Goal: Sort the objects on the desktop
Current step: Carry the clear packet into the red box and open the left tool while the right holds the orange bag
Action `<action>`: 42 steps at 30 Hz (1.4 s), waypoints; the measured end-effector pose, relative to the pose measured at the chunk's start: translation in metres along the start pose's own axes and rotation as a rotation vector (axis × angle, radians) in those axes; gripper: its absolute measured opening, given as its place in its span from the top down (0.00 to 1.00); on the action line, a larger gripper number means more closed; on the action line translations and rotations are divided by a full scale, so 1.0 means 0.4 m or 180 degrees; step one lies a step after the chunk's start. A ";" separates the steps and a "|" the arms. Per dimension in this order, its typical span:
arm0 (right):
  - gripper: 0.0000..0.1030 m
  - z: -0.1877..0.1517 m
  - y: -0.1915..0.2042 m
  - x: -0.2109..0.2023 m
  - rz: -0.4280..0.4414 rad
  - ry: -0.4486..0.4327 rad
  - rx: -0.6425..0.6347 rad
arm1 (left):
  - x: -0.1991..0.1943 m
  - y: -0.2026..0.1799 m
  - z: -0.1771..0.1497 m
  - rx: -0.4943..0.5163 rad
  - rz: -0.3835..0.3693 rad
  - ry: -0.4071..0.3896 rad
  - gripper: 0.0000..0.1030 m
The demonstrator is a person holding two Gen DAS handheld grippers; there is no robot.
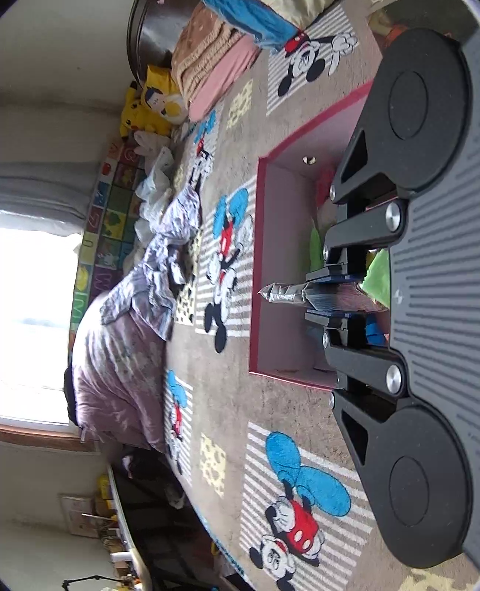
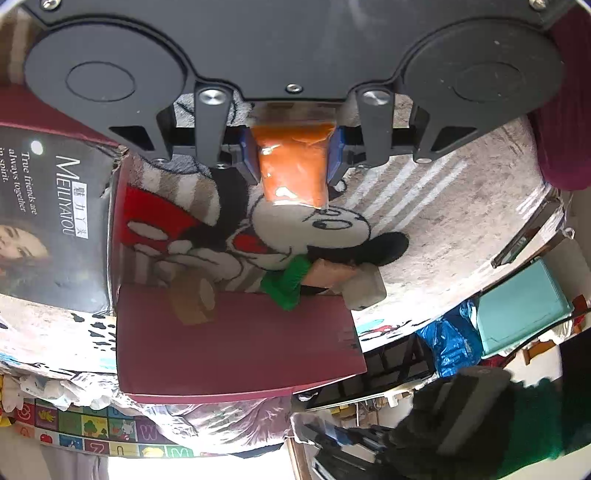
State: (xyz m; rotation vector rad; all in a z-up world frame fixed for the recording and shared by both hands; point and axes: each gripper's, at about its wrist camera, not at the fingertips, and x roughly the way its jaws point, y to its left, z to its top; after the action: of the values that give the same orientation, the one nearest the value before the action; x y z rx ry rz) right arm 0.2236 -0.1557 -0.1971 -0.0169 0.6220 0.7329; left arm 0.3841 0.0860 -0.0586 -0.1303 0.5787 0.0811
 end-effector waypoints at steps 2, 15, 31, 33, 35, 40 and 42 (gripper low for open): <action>0.63 -0.001 0.000 0.002 -0.0001 0.0015 -0.0025 | 0.030 0.007 0.001 -0.0016 0.0022 0.0074 0.87; 0.63 -0.001 -0.008 0.013 0.0053 0.0059 -0.0040 | 0.187 -0.028 0.037 0.0592 0.0501 0.0436 0.87; 0.63 -0.004 -0.008 0.012 0.0065 0.0037 -0.0059 | 0.169 -0.026 0.035 0.0593 0.0685 0.0486 0.86; 0.63 -0.005 -0.007 0.010 0.0059 0.0026 -0.0058 | 0.152 -0.028 0.035 0.0597 0.0661 0.0473 0.85; 0.63 -0.005 -0.007 0.007 0.0058 0.0014 -0.0045 | 0.132 -0.032 0.034 0.0618 0.0642 0.0460 0.81; 0.63 -0.009 -0.007 0.001 0.0048 -0.0030 -0.0027 | 0.079 -0.041 0.023 0.0630 0.0579 0.0372 0.37; 0.63 -0.013 -0.004 -0.001 0.0032 -0.0047 -0.0039 | 0.064 -0.043 0.019 0.0643 0.0570 0.0361 0.37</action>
State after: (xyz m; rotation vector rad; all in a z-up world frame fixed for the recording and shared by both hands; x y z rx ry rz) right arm 0.2217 -0.1585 -0.2013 -0.0197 0.6039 0.7461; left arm 0.4116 0.0710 -0.0648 0.1143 0.7076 0.1893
